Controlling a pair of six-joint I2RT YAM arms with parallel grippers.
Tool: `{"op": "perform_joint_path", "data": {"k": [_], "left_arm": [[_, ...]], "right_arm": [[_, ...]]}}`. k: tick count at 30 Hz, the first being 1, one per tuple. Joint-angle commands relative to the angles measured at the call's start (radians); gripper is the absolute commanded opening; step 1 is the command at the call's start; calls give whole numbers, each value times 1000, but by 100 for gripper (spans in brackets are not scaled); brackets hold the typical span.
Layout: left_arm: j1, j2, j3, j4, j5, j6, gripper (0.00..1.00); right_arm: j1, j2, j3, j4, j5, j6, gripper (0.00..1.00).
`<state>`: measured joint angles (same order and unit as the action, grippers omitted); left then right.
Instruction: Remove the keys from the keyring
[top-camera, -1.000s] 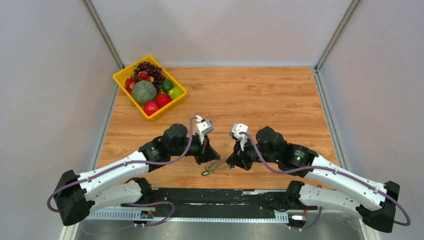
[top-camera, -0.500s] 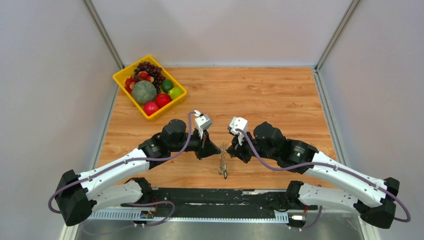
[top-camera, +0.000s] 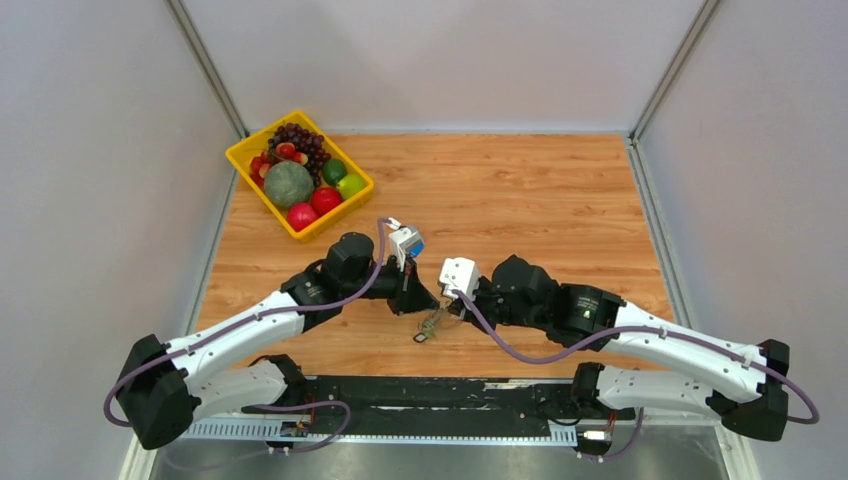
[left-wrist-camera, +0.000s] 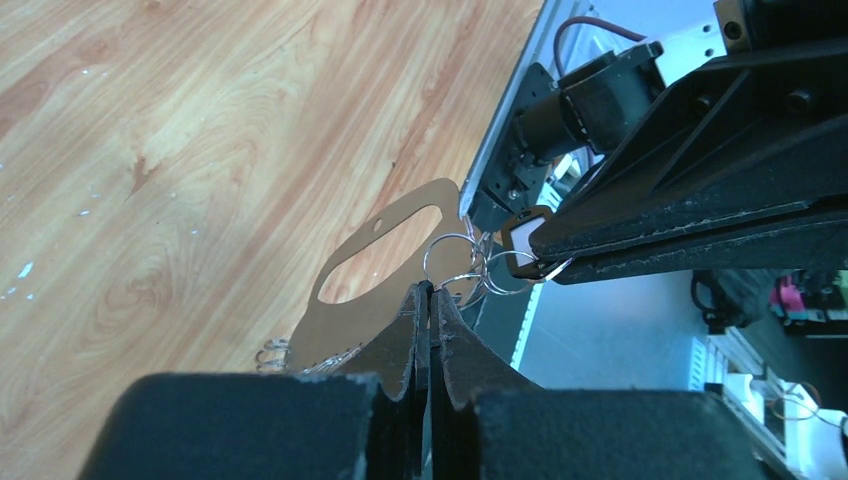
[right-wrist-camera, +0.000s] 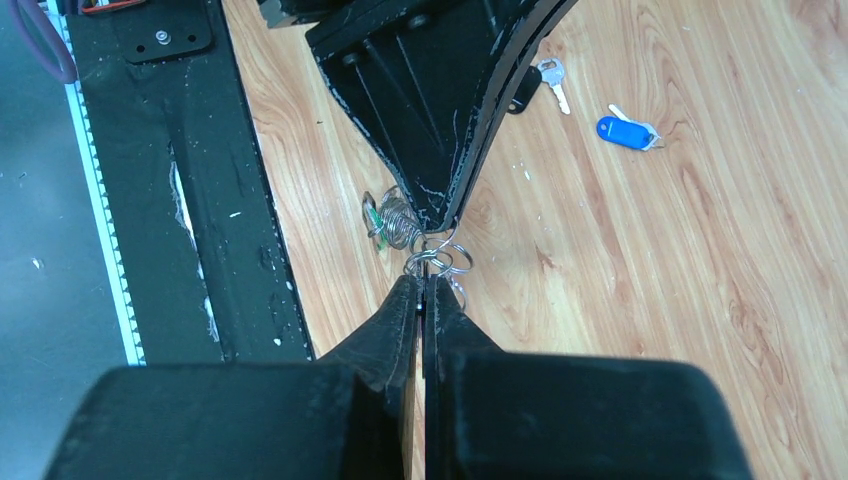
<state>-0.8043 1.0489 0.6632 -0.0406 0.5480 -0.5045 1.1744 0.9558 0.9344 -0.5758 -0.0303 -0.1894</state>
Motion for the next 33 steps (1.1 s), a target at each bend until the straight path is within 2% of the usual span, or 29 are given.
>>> {"op": "perform_joint_path", "data": {"k": [1, 18, 26, 33], "left_arm": [[44, 2, 12, -4, -38, -48, 0], [60, -20, -25, 73, -105, -125, 0], [60, -16, -19, 56, -55, -71, 0], [37, 5, 23, -40, -38, 20, 0]], "right_arm": [[19, -71, -2, 51, -40, -6, 0], [65, -49, -69, 94, -91, 47, 0], [67, -80, -36, 93, 100, 31, 0], [66, -31, 22, 84, 165, -68, 0]]}}
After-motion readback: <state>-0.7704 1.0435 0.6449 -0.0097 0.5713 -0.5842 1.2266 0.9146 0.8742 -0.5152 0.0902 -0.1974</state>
